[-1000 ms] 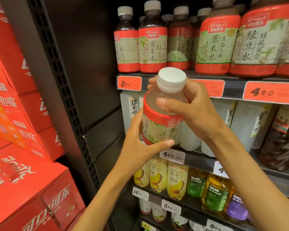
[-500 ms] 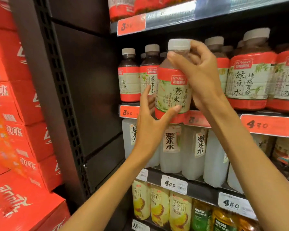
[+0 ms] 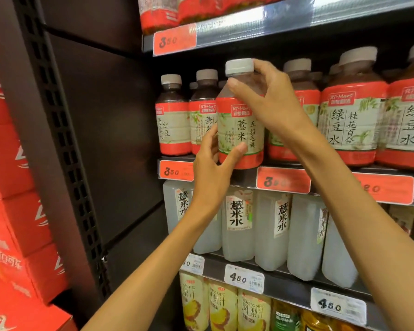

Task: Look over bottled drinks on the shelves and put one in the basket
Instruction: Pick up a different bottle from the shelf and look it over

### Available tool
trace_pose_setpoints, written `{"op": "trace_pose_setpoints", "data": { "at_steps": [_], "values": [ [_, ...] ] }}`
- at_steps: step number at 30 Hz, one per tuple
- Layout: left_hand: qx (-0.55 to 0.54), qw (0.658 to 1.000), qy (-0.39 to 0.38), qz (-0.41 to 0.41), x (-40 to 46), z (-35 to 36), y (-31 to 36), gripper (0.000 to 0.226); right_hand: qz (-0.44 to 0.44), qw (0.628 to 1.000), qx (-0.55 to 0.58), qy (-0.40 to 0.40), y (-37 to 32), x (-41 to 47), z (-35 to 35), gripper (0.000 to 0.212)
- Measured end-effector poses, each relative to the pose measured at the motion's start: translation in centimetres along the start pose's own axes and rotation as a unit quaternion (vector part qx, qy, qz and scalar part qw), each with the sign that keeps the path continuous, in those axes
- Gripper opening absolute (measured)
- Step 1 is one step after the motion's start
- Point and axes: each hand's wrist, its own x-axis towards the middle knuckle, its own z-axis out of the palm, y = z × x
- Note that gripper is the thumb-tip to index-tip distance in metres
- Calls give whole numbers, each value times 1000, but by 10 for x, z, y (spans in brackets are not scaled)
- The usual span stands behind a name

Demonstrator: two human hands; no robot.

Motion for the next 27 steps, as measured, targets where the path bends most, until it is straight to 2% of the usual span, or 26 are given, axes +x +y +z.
{"op": "trace_pose_setpoints", "data": {
  "at_steps": [3, 6, 12, 17, 22, 24, 27],
  "values": [
    [76, 997, -12, 11, 3, -1, -2, 56, -13, 998, -55, -14, 5, 1, -9, 60],
    [219, 975, 24, 30, 7, -5, -4, 63, -53, 994, -95, -22, 6, 1, -15, 60],
    [201, 977, 29, 64, 10, 0, 1, 67, -143, 964, -223, 17, 5, 6, -18, 46],
    [286, 953, 34, 93, 18, 5, -3, 59, -148, 933, -328, 5, 16, 9, -16, 44],
    [317, 942, 46, 103, 18, 12, -3, 58, -147, 923, -355, 6, 19, 11, -18, 45],
    [311, 941, 58, 123, 16, 15, 1, 56, -145, 922, -356, 46, 19, 9, -27, 43],
    [318, 926, 60, 195, 12, 24, 8, 47, -119, 893, -414, 130, 19, 8, -44, 41]
  ]
}}
